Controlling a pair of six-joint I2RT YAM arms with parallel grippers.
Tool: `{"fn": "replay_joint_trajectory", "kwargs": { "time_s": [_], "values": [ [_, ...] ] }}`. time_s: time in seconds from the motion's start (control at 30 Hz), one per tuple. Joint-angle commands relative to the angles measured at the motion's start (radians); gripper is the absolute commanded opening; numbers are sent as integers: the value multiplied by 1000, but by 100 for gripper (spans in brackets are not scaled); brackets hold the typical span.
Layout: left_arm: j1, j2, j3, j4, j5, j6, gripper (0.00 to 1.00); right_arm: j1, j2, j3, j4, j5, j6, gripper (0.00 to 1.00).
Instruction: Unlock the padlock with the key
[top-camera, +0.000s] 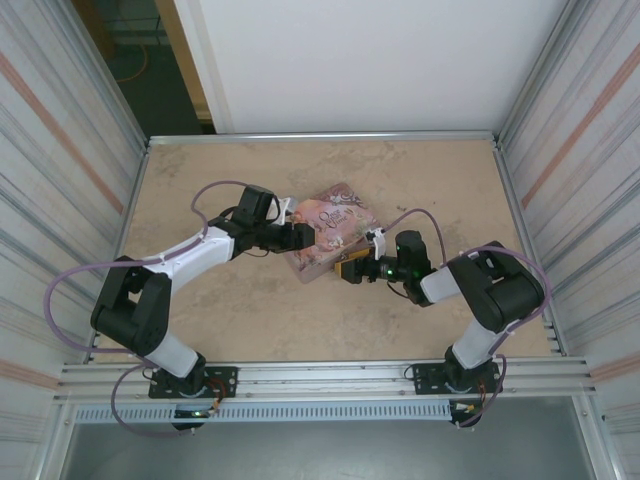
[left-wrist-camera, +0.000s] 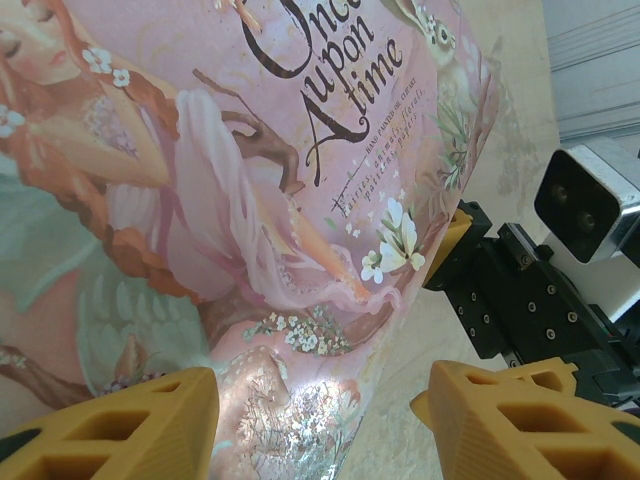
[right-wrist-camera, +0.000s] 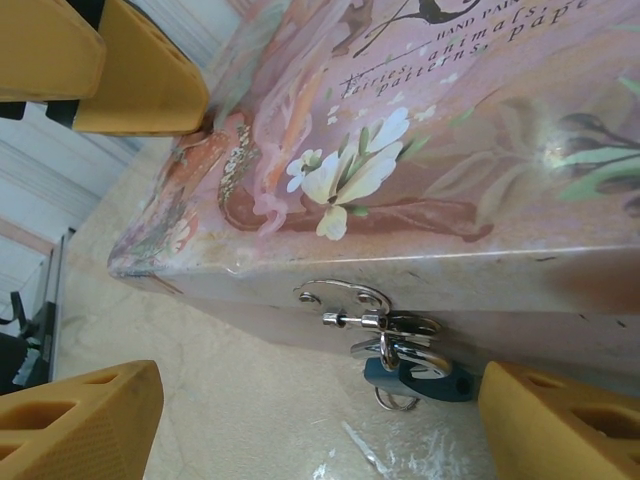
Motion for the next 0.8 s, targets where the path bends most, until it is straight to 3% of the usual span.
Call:
{"fn": "replay_joint_trajectory", "kwargs": {
  "time_s": [0.0, 0.77],
  "values": [
    [-6, 19, -31, -41, -5, -13, 58, 8, 13, 25, 34, -29, -17, 78],
    [-6, 19, -19, -58, -10, -10, 58, 11, 61, 67, 16, -67, -57, 63]
  ]
}}
